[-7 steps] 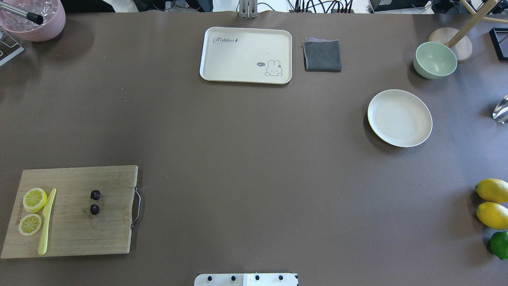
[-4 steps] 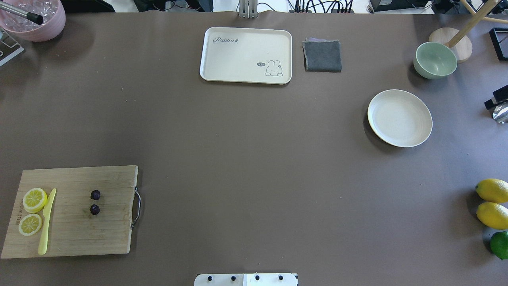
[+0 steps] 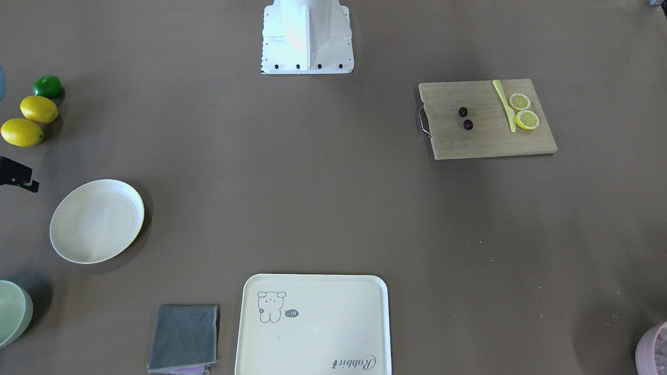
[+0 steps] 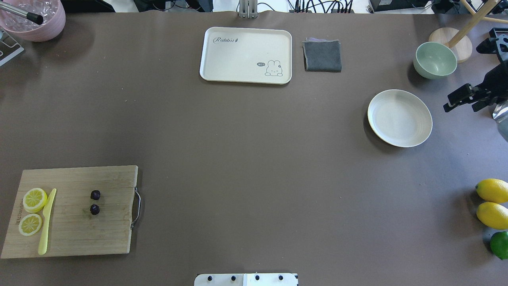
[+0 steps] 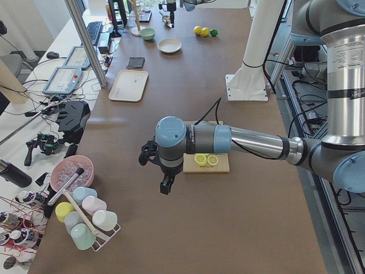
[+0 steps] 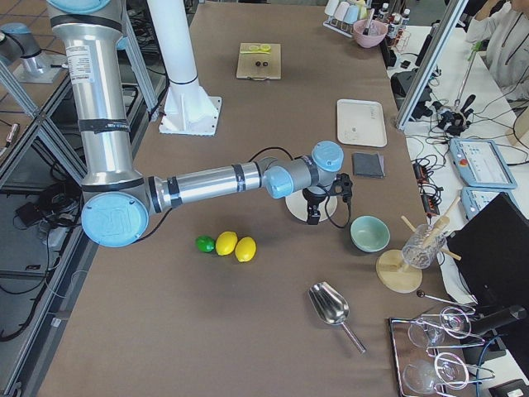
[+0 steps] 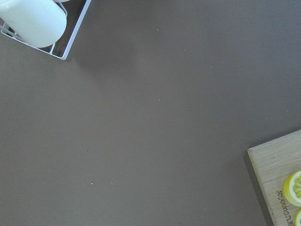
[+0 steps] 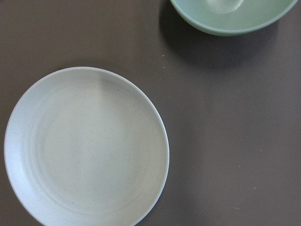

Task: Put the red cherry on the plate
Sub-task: 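Reach the right gripper to the white plate rim and grip it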

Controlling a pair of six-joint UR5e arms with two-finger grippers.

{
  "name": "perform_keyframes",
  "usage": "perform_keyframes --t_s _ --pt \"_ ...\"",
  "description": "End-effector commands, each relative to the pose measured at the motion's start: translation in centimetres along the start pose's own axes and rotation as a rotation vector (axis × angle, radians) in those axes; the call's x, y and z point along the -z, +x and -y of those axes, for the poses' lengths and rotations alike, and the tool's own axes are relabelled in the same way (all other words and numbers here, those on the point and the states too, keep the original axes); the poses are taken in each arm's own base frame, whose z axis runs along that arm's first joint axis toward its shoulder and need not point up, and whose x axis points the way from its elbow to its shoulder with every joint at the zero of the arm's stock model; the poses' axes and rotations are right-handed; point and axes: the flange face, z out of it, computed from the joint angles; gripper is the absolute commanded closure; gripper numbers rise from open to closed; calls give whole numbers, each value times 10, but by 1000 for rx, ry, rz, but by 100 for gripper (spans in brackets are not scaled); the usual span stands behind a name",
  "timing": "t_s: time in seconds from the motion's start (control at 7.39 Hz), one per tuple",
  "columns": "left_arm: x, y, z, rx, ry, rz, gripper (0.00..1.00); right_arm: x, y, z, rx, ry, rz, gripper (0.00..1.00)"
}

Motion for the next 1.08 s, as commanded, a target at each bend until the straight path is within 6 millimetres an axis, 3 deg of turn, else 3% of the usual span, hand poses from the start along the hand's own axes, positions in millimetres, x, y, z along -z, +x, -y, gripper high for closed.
perform_keyframes --t_s 0.0,0.68,0.95 --pt "-1 1 1 0 2 -7 2 -45 5 12 -8 14 -11 10" --pt "0 3 1 -1 9 -21 2 -73 0 29 -20 -6 -43 14" --pt "2 5 2 -4 12 -19 2 -85 -6 24 -3 -22 -41 23"
